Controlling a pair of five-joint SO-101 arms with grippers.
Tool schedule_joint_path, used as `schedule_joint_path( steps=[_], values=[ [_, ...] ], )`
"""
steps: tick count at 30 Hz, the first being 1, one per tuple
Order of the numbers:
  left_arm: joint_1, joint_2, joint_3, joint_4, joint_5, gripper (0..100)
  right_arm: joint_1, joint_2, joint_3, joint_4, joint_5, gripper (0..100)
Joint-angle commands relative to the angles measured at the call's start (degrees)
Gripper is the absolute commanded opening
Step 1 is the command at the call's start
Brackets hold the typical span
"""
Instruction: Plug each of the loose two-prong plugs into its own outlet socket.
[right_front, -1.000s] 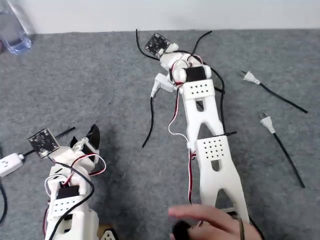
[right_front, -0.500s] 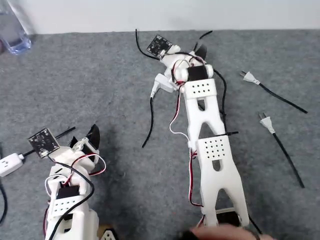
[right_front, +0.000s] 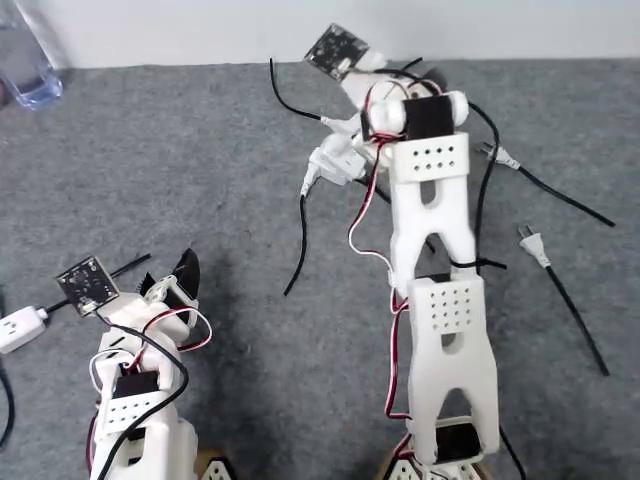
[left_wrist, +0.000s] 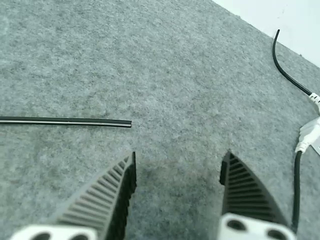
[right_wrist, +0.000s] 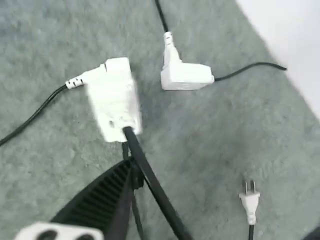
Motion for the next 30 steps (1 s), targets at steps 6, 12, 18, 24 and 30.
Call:
schedule_joint_path(
  steps=[6, 12, 18, 24, 30],
  values=[
    [-0.2, -0.6, -0.4, -0.2, -0.4, 26, -0.5, -5.7, 5.2, 1.4, 2.4, 50.7],
    [-0.3, -0.6, -0.4, -0.1, -0.4, 26, -2.2, -3.0, 5.0, -4.2, 1.3, 50.7],
    [-0.2, -0.6, -0.4, -0.3, -0.5, 26, -1.6, -5.1, 4.9, -3.2, 1.3, 50.7],
    [-0.2, -0.6, -0.4, -0.3, -0.5, 26, -3.2, -14.6, 5.0, 0.1, 1.1, 50.7],
    [-0.2, -0.6, -0.4, -0.3, -0.5, 26, -2.0, -18.8, 10.2, 2.7, -1.1, 50.5]
  ],
)
